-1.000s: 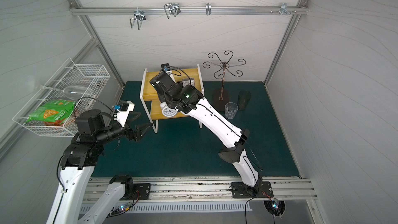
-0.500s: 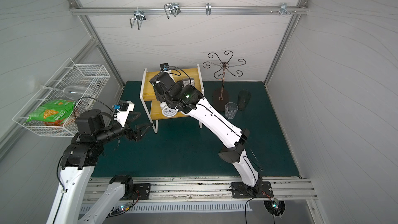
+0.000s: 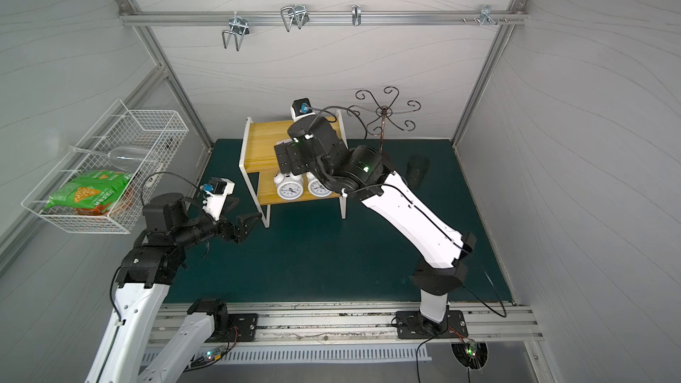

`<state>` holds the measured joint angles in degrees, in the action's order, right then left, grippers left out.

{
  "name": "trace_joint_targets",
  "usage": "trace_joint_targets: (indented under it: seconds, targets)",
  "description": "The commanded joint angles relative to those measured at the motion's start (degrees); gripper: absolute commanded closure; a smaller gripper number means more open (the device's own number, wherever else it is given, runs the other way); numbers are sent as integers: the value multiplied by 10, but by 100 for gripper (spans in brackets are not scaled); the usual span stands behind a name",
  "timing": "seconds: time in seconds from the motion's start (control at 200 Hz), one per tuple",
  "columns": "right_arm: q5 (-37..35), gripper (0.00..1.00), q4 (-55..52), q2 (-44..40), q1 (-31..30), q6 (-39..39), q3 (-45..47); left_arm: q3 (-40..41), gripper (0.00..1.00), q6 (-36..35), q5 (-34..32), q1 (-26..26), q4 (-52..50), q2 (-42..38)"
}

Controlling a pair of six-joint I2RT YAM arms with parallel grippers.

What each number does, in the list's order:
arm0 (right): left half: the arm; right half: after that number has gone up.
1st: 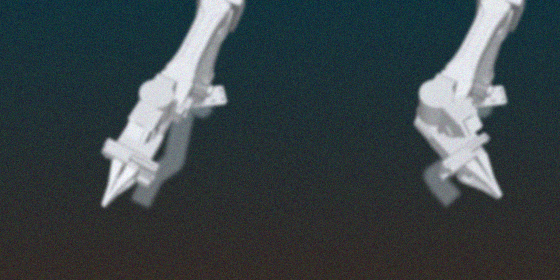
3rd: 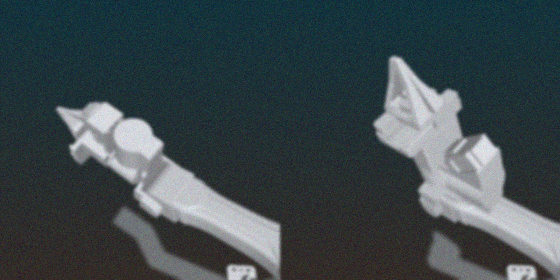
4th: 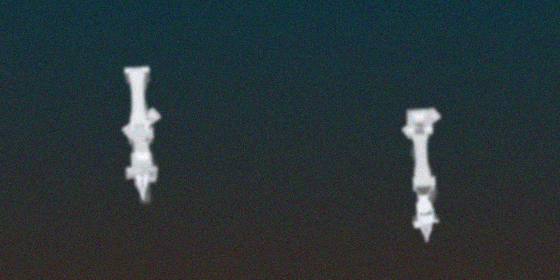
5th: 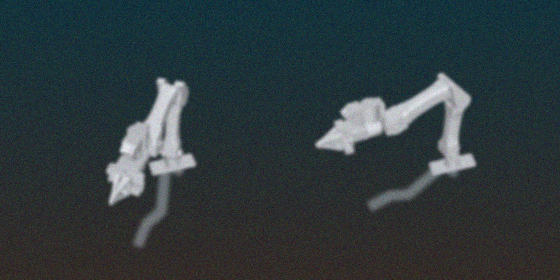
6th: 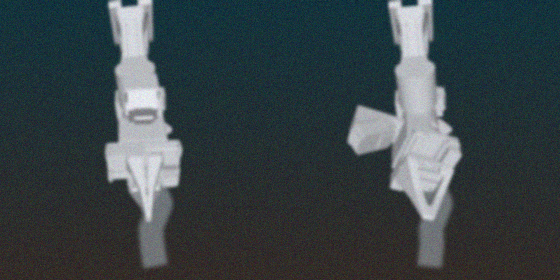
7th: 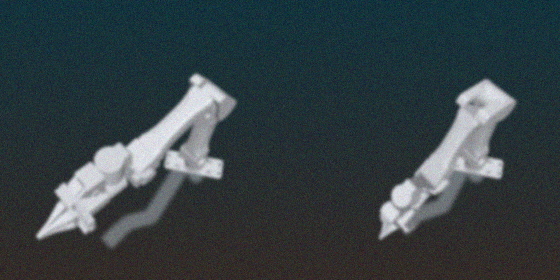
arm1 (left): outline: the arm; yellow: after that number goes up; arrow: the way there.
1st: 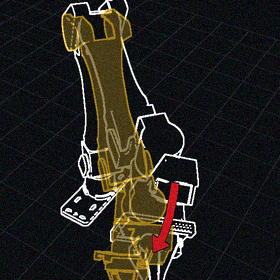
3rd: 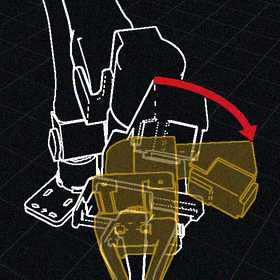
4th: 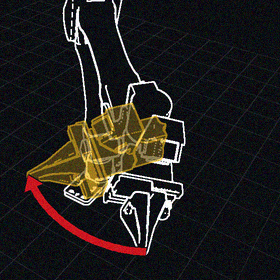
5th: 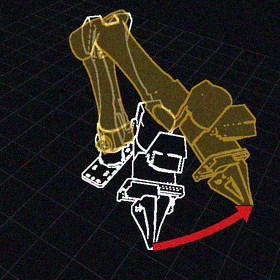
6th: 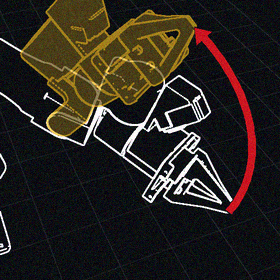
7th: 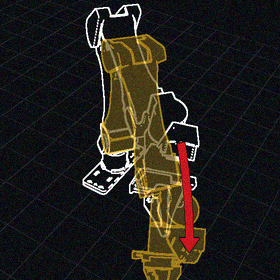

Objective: Place the alarm clocks on the shelf by style
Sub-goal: Reset both arms

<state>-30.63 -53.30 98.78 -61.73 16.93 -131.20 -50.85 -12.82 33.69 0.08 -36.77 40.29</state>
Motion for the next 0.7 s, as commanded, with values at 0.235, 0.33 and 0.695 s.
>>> trace_joint_targets:
  seconds: [0.235,0.33,0.695]
  targets:
    - [71,1,131,-275,143,1,410,88,0,21,-96,-1,94,-20]
    - [77,1,161,-335,196,-15,527,120,0,16,-123,-1,122,-19]
    - [226,1,407,-479,372,-146,908,261,0,25,-149,-1,329,19]
